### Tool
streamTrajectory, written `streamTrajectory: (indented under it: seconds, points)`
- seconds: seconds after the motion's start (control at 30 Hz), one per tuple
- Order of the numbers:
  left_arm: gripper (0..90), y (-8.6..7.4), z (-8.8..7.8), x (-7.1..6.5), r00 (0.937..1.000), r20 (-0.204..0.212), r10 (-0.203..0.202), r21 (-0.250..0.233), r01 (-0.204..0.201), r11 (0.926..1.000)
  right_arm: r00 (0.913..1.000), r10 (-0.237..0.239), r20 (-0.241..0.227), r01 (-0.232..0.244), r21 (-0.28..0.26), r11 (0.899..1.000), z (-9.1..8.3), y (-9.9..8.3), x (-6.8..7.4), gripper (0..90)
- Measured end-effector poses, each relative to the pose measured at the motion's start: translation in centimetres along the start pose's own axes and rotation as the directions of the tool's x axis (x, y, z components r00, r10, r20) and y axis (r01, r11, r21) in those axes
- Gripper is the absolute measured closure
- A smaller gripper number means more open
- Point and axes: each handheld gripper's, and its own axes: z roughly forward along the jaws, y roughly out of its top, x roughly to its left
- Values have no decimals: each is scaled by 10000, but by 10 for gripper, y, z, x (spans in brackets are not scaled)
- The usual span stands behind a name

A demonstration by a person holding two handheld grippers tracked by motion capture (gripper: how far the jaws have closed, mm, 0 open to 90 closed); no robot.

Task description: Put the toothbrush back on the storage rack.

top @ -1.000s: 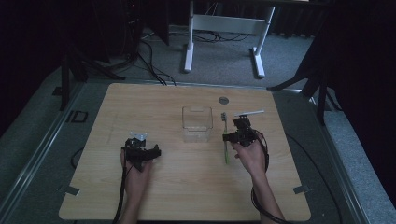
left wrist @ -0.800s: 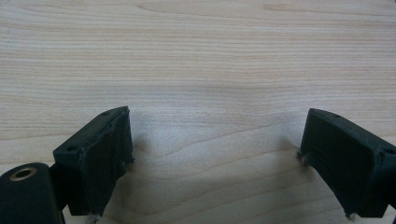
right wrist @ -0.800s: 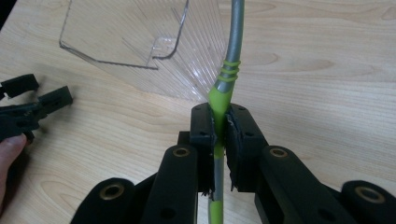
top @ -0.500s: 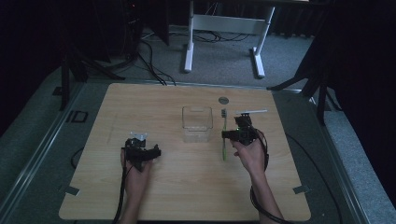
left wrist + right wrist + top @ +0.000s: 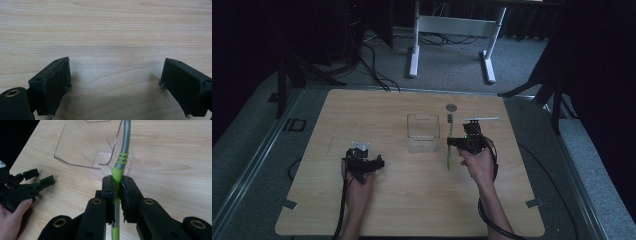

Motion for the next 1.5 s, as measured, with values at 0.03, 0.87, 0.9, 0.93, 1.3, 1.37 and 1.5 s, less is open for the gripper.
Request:
streamTrajectory:
  seconds: [0.03,0.87,0.9,0.93,1.3,1.37,1.5]
  points:
    - [95,0,0,0,10000,0,-4,3,4,10000,10000,0,0,0,0,10000,0,0,0,819]
    - [95,0,0,0,10000,4,0,5,0,10000,9984,-71,-563,33,-666,9978,-2,6,3,819]
    - [95,0,0,0,10000,3,1,5,-1,10000,9983,-67,-575,28,-673,9977,-2,6,4,819]
    - [95,0,0,0,10000,3,1,5,-1,10000,9982,-53,-599,13,-676,9977,-2,7,4,819]
    - [95,0,0,0,10000,2,-1,12,1,10000,9976,-52,-684,-11,-913,9958,-3,10,5,819]
    - [95,0,0,0,10000,3,5,12,-5,10000,9975,-61,-705,-9,-993,9951,-3,11,5,819]
    - [95,0,0,0,10000,5,4,10,-4,10000,9974,-65,-716,-9,-1029,9947,-3,12,6,819]
